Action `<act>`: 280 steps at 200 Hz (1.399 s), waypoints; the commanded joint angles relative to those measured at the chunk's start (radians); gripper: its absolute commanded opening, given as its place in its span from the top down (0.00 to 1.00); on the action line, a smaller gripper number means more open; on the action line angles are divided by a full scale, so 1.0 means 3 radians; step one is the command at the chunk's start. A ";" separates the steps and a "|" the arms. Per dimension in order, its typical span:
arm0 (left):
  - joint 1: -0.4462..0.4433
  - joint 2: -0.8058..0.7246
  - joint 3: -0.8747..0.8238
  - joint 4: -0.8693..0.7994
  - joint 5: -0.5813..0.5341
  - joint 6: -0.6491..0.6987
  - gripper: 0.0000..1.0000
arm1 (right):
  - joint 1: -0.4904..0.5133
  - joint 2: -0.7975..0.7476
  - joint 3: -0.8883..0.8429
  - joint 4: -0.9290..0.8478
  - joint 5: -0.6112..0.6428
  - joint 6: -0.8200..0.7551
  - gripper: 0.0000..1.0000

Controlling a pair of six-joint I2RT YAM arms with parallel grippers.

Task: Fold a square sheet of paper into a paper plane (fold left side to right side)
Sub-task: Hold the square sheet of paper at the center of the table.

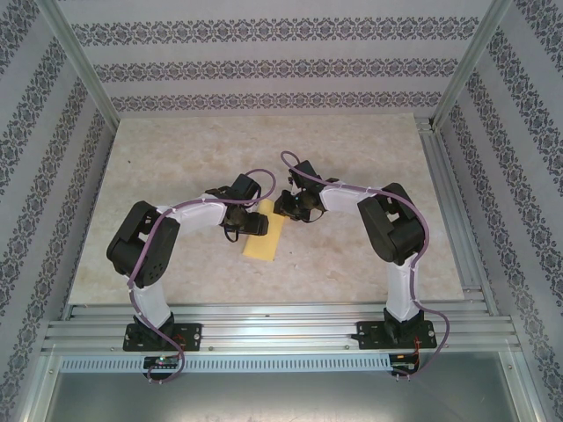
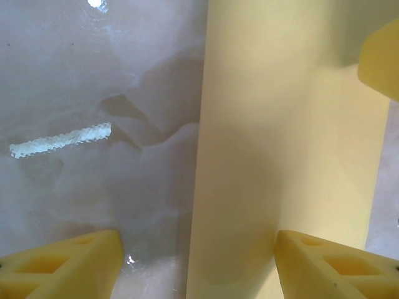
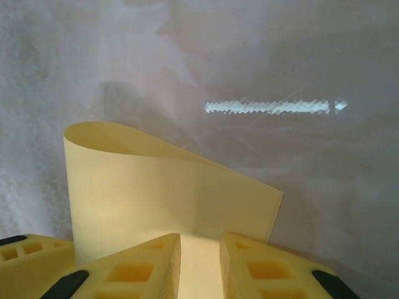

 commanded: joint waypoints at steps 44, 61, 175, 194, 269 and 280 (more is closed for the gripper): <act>-0.0069 0.0205 -0.0020 0.0028 0.0108 0.0022 0.32 | 0.0050 0.0186 0.0109 -0.0435 0.0250 -0.0229 0.81; -0.0069 0.0202 -0.0022 0.0028 0.0108 0.0024 0.32 | 0.0060 0.0226 0.0144 -0.0528 0.0324 -0.0287 0.83; -0.0001 -0.0493 -0.0035 -0.0074 0.0127 -0.0064 0.17 | 0.0089 0.0337 0.0222 -0.0712 0.0475 -0.0380 0.83; 0.0025 -0.0449 -0.0030 -0.0090 0.0168 -0.0040 0.17 | 0.0091 0.0335 0.0231 -0.0720 0.0482 -0.0385 0.83; 0.0072 -0.0121 -0.0026 0.0016 0.0159 -0.0067 0.20 | 0.0098 0.0336 0.0261 -0.0761 0.0510 -0.0410 0.83; 0.0071 -0.0091 -0.0027 0.0007 0.0148 -0.0062 0.22 | 0.0103 0.0341 0.0268 -0.0770 0.0509 -0.0410 0.83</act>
